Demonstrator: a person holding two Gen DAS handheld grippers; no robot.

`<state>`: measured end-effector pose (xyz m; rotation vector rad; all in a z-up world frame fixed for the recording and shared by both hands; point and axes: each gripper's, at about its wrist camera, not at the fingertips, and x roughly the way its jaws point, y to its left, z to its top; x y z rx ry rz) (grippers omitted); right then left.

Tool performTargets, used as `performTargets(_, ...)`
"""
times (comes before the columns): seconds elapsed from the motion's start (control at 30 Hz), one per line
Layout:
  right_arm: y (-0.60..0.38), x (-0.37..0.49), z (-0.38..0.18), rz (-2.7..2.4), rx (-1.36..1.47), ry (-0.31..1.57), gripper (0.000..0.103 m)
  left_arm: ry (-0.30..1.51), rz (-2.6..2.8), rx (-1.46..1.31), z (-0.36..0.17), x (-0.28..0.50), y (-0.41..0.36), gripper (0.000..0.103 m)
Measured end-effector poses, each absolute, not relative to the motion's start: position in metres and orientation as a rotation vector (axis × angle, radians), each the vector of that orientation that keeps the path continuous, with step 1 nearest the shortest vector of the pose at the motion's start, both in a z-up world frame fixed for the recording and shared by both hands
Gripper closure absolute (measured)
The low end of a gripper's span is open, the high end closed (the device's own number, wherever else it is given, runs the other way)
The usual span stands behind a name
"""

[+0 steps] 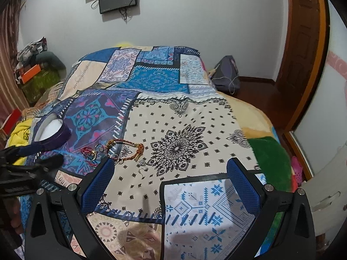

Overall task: Organize jewelry
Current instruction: 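Move both tools down toward the jewelry beside the heart tin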

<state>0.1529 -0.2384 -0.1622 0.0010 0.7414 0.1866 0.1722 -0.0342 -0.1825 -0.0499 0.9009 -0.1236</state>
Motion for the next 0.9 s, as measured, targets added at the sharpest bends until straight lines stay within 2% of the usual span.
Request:
performTargets(0.1,-0.234,0.157,-0.163,0.223,-0.013,0.743,0.009,0.938,-0.151,-0.03,-0.196,0.183,-0.043,0.019)
performTargets(0.2,-0.229,0.164,-0.167,0.265,0.0,0.759,0.017,0.991,-0.18,-0.065,-0.208,0.193,-0.043,0.035)
performTargets(0.27,-0.226,0.168,-0.171,0.296,0.009,0.781,0.024,1.025,-0.197,-0.098,-0.216,0.199,-0.042,0.051)
performTargets(0.37,-0.222,0.174,-0.178,0.318,0.015,0.811,0.028,1.026,-0.22,-0.136,-0.219,0.203,-0.042,0.055)
performTargets(0.4,-0.22,0.175,-0.18,0.327,0.017,0.819,0.032,1.028,-0.236,-0.15,-0.219,0.205,-0.042,0.057)
performTargets(0.47,-0.217,0.178,-0.184,0.356,0.028,0.837,0.038,1.037,-0.262,-0.177,-0.221,0.207,-0.042,0.068)
performTargets(0.6,-0.212,0.184,-0.193,0.416,0.061,0.884,0.047,1.038,-0.268,-0.181,-0.226,0.212,-0.045,0.081)
performTargets(0.67,-0.208,0.185,-0.197,0.445,0.071,0.906,0.052,1.043,-0.272,-0.194,-0.227,0.214,-0.044,0.094)
performTargets(0.73,-0.204,0.187,-0.199,0.468,0.071,0.921,0.056,1.044,-0.266,-0.202,-0.228,0.214,-0.042,0.1)
performTargets(0.87,-0.19,0.19,-0.206,0.515,0.062,0.951,0.059,1.03,-0.261,-0.207,-0.226,0.209,-0.038,0.102)
performTargets(0.9,-0.187,0.19,-0.208,0.523,0.06,0.958,0.062,1.024,-0.253,-0.201,-0.225,0.208,-0.036,0.103)
